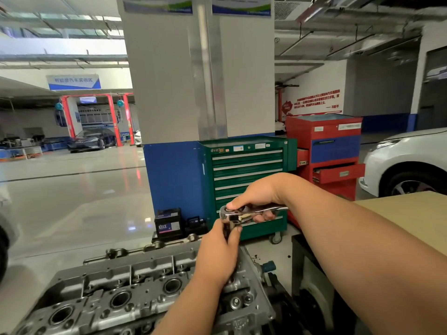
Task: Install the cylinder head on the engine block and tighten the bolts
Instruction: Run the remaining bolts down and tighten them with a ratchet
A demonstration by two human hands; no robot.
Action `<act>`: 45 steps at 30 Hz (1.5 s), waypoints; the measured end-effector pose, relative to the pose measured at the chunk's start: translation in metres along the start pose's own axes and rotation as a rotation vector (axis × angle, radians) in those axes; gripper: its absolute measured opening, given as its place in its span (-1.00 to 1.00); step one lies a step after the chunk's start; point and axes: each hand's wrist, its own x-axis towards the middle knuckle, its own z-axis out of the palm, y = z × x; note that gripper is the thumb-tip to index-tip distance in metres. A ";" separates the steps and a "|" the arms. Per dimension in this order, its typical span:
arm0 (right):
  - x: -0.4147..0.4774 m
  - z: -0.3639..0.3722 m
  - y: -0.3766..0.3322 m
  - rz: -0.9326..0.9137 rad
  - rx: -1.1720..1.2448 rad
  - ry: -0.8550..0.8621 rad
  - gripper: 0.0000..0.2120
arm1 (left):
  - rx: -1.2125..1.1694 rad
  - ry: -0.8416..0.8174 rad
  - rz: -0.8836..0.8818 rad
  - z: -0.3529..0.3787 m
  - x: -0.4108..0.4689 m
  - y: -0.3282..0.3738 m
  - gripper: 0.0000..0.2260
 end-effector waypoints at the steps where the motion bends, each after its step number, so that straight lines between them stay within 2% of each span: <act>1: 0.002 0.000 0.000 -0.008 0.000 0.014 -0.54 | 0.007 -0.001 0.003 0.000 0.000 0.000 -0.84; 9: -0.004 -0.008 0.001 -0.047 0.017 0.060 -0.47 | 0.133 -0.010 0.032 0.001 0.001 0.002 -0.83; 12: -0.017 -0.026 0.002 -0.159 0.297 0.090 -0.49 | 0.145 -0.018 0.014 -0.001 -0.001 0.002 -0.87; 14: -0.022 -0.033 0.013 -0.195 0.481 0.195 -0.52 | 0.116 0.001 -0.011 0.000 -0.001 0.006 -0.87; 16: -0.018 -0.031 0.035 -0.125 0.585 0.378 -0.50 | -0.047 0.065 -0.088 0.006 0.001 0.015 -0.95; 17: -0.014 -0.025 0.052 -0.072 0.651 0.456 -0.48 | -0.155 0.087 -0.152 0.011 0.003 0.023 -0.92; 19: -0.008 -0.006 0.094 0.028 0.877 0.542 -0.50 | -0.365 0.118 -0.299 0.020 0.009 0.037 -0.93; 20: -0.006 0.006 0.117 0.058 1.003 0.556 -0.54 | -0.370 0.139 -0.318 0.021 0.013 0.042 -0.95; 22: 0.001 0.029 0.161 0.084 1.227 0.566 -0.58 | -0.299 0.128 -0.304 0.018 0.022 0.041 -0.74; 24: 0.010 0.047 0.195 0.062 1.454 0.548 -0.54 | -0.382 -0.015 -0.328 0.008 0.036 0.033 -0.61; 26: 0.015 0.051 0.211 -0.011 1.672 0.518 -0.53 | -0.561 -0.186 -0.362 -0.001 0.047 0.026 -0.59; 27: 0.016 0.050 0.216 -0.043 1.755 0.515 -0.54 | -0.570 -0.155 -0.365 0.003 0.046 0.024 -0.61; 28: 0.017 0.046 0.214 -0.072 1.804 0.543 -0.54 | -0.526 -0.039 -0.346 0.008 0.044 0.023 -0.64; 30: 0.018 0.047 0.212 -0.123 1.861 0.648 -0.52 | -0.406 0.285 -0.303 0.027 0.029 0.031 -0.75; 32: 0.020 0.055 0.207 -0.188 1.919 0.761 -0.51 | -0.352 0.461 -0.248 0.041 0.019 0.043 -0.80; 33: 0.020 0.059 0.206 -0.200 1.945 0.818 -0.51 | -0.298 0.438 -0.251 0.040 0.023 0.043 -0.79; 35: 0.018 0.064 0.209 -0.188 1.976 0.902 -0.53 | -0.290 0.173 -0.356 0.024 0.036 0.035 -0.62; 37: 0.018 0.063 0.211 -0.184 1.947 0.917 -0.55 | -0.573 -0.165 -0.490 0.007 0.049 0.031 -0.55; 38: 0.018 0.063 0.212 -0.172 1.901 0.913 -0.56 | -0.641 -0.203 -0.510 0.007 0.049 0.029 -0.58; 39: 0.020 0.065 0.212 -0.157 1.842 0.903 -0.58 | -0.629 -0.138 -0.493 0.012 0.044 0.028 -0.63; 41: 0.023 0.066 0.211 -0.150 1.749 0.893 -0.60 | -0.420 0.212 -0.372 0.034 0.023 0.036 -0.78; 42: 0.024 0.067 0.211 -0.145 1.721 0.897 -0.61 | -0.400 0.333 -0.319 0.042 0.013 0.040 -0.84; 43: 0.026 0.067 0.211 -0.144 1.698 0.908 -0.63 | -0.367 0.394 -0.294 0.045 0.011 0.042 -0.83; 44: 0.027 0.068 0.211 -0.145 1.681 0.918 -0.64 | -0.335 0.331 -0.306 0.040 0.016 0.038 -0.82; 45: 0.028 0.069 0.211 -0.144 1.671 0.922 -0.65 | -0.349 0.191 -0.357 0.030 0.025 0.036 -0.76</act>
